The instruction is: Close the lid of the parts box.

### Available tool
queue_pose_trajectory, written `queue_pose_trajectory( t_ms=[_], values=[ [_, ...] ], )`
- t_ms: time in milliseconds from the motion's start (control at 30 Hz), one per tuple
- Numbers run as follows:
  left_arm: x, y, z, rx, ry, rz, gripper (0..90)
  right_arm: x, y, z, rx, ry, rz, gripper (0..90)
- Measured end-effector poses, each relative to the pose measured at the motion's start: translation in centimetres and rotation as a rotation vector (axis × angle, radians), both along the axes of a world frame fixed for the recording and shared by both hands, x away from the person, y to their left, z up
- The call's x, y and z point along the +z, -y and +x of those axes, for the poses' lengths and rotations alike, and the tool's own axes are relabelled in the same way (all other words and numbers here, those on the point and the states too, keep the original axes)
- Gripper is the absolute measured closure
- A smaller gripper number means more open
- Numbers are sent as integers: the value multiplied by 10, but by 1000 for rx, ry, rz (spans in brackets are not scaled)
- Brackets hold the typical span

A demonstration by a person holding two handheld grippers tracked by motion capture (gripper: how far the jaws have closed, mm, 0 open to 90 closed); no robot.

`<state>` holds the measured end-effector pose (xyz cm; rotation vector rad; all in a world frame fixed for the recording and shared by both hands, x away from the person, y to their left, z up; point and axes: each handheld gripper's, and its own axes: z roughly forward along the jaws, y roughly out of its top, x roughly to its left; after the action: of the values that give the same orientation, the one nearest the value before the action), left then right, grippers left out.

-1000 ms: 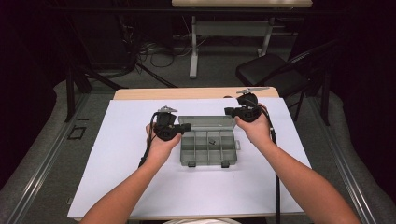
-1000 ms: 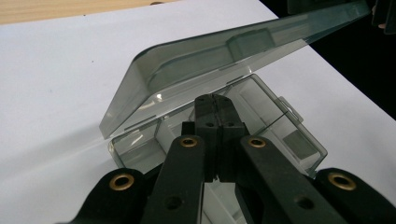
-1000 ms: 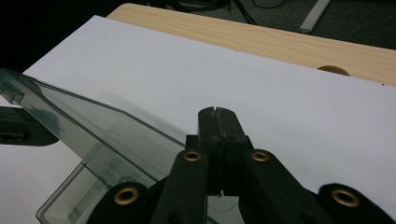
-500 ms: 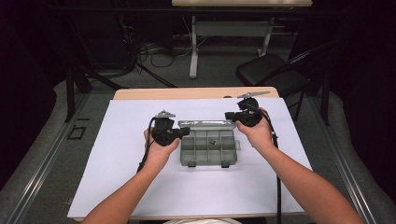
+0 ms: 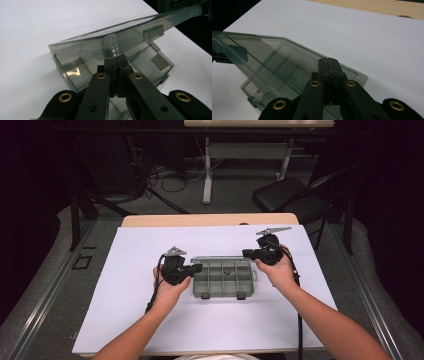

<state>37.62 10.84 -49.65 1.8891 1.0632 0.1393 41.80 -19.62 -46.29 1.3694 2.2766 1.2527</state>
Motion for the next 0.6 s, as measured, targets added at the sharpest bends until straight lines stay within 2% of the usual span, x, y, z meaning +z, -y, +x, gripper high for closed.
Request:
queue_pose_trajectory(
  t_ms=[167,300,433,600],
  values=[
    [-10,-1,-7,0,4,0,900,-9,1,-7,12,-17,2,900],
    [-16,-3,-13,-5,7,-16,900,-15,1,-12,16,-27,16,900],
    [-25,-2,-19,-14,0,-5,900,-21,1,-18,20,-35,23,900],
    [-35,-3,-25,-19,-10,-1,900,-28,1,-24,33,-18,8,900]
  ],
)
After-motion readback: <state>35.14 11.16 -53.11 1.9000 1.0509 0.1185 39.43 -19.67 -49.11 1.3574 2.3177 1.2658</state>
